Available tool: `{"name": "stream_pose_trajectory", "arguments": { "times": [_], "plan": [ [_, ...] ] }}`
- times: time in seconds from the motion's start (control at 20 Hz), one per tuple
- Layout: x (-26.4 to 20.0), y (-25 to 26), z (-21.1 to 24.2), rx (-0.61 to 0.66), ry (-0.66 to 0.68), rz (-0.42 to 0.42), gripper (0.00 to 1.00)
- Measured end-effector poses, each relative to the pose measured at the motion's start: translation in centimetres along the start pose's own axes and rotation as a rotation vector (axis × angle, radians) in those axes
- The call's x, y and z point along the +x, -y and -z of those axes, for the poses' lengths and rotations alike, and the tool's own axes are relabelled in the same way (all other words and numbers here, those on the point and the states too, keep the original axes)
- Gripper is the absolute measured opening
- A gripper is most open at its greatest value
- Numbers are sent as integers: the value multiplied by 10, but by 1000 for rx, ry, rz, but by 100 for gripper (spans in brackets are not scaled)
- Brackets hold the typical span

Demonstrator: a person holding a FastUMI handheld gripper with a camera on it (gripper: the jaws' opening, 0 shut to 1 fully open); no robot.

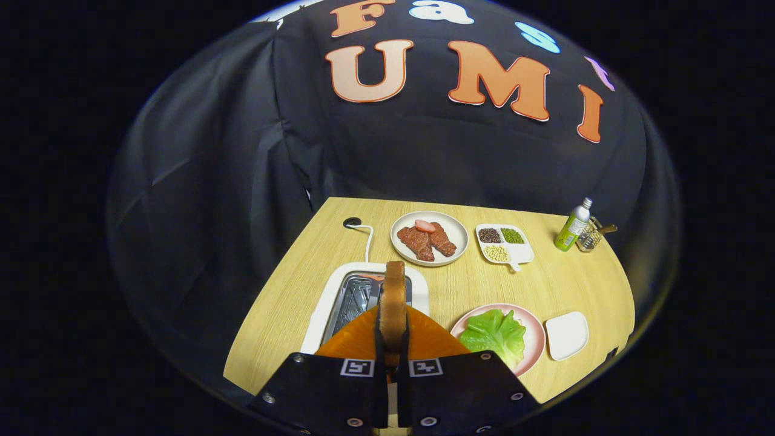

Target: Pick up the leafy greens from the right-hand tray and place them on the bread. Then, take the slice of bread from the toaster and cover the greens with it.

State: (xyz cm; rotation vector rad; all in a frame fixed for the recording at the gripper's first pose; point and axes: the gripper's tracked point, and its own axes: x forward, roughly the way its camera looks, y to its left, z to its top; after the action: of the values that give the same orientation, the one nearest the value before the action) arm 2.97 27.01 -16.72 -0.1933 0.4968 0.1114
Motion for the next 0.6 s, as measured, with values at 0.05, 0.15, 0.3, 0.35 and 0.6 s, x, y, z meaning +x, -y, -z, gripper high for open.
{"name": "stream_pose_trajectory", "arguments": {
  "times": [0.05,0.15,0.3,0.35,0.6],
  "plan": [
    [-4,1,-4,5,10,-4,6],
    [-12,6,-14,8,36,-5,6],
    [-22,11,-26,16,67,-10,6],
    [-25,14,-29,16,75,-10,6],
    [-39,45,-40,45,115,18,6]
  ]
}}
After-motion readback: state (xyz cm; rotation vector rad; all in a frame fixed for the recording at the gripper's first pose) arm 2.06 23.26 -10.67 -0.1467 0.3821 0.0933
